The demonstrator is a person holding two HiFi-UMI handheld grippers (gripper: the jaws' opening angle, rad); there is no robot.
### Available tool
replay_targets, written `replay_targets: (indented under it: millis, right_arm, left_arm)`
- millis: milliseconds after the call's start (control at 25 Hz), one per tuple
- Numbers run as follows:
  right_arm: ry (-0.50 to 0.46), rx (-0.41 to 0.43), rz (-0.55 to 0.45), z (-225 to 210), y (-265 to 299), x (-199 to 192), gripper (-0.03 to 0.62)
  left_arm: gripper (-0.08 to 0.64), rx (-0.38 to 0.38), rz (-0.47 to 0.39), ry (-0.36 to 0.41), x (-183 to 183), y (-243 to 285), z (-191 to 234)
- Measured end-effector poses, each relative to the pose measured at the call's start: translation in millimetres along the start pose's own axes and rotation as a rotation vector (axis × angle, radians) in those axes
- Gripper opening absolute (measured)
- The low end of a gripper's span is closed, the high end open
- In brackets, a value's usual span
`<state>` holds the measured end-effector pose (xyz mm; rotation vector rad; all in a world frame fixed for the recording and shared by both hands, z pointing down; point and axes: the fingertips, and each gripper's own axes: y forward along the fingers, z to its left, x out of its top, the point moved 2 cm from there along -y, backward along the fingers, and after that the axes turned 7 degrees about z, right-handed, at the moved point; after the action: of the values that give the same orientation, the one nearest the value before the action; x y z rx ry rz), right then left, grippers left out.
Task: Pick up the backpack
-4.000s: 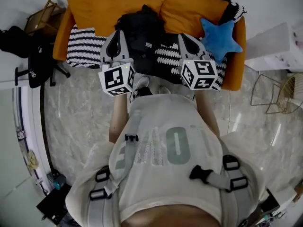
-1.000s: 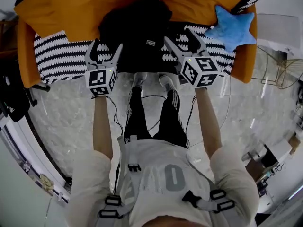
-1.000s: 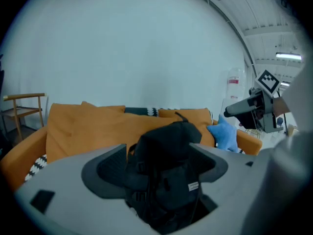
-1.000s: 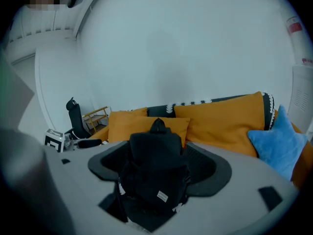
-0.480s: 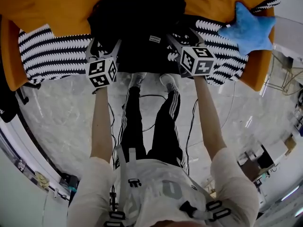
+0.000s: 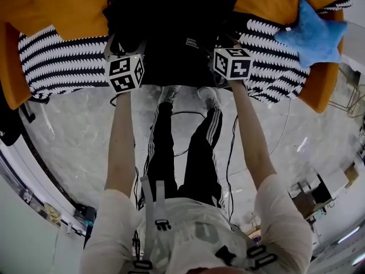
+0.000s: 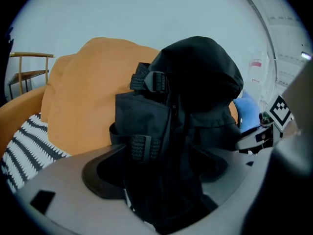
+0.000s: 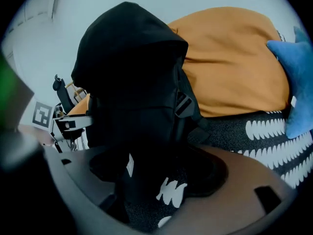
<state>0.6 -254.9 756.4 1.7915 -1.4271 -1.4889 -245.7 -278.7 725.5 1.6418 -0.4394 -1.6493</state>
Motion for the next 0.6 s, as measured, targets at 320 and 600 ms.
replay_targets:
  millis: [320, 600]
  right_arm:
    - [-0.045, 0.058, 0.015, 8.4, 15.1, 5.3, 0.198]
    - [-0.045, 0.071, -0.016, 17.5, 13.8, 9.3, 0.098]
  left_arm:
    - [0.311, 0.010, 0.049, 0.058, -2.9, 16.5, 1.1]
    - [0.147, -0.034, 0.070, 0.043, -2.8, 8.9, -0.4]
